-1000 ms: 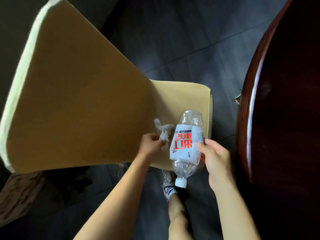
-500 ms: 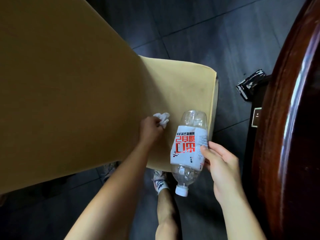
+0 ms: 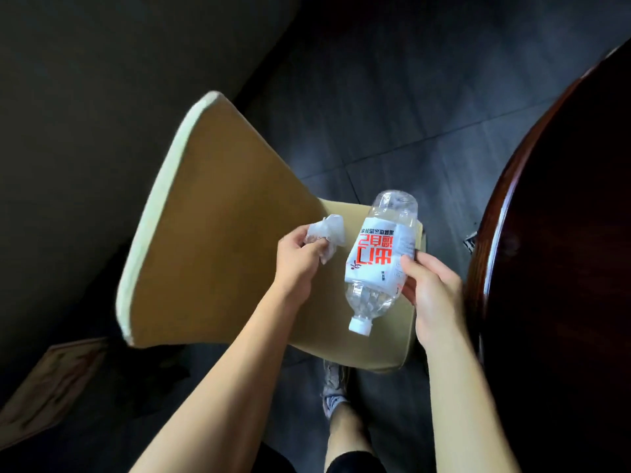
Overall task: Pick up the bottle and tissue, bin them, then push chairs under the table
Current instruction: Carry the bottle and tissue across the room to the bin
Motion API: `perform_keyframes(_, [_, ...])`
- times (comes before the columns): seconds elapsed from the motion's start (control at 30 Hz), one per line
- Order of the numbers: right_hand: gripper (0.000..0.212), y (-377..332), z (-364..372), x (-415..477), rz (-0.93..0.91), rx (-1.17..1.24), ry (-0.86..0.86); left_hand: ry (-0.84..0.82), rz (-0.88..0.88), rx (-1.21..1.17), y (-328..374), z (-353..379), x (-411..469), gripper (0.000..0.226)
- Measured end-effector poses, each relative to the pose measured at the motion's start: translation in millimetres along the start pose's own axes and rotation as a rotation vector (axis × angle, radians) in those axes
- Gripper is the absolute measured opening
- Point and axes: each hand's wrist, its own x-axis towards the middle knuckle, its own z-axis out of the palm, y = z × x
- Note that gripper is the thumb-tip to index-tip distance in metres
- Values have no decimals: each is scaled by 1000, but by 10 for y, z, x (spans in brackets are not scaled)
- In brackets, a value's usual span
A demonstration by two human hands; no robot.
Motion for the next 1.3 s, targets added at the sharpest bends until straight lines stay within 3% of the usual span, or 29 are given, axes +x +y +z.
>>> perform_keyframes(0.1, [19,-137,74,-17,-39,20,7,4,32,-71,272,-83,-217,21])
perform_keyframes(0.27, [18,-731,858,-600,-200,-32,-146,77,203,-239,1172,-1027,-637,15])
perform_keyframes(0.43, [19,-967,1605,-1038,-301,-55,-231,98,309,-416,1636,-2078,-801,34])
perform_keyframes(0.87, [18,-881,3892,-1819,-315,52,-200,-1,257,-633,2031,-4533,-29,36])
perform_keyframes(1.07, [25,-936,4488,-1905,-328,49,-161,-80,236,-628,2238,-4943,383,34])
perform_keyframes(1.3, [19,-1227,4987,-1538,-343,66,-135,-159,197,-662,2661,-4884,1019,21])
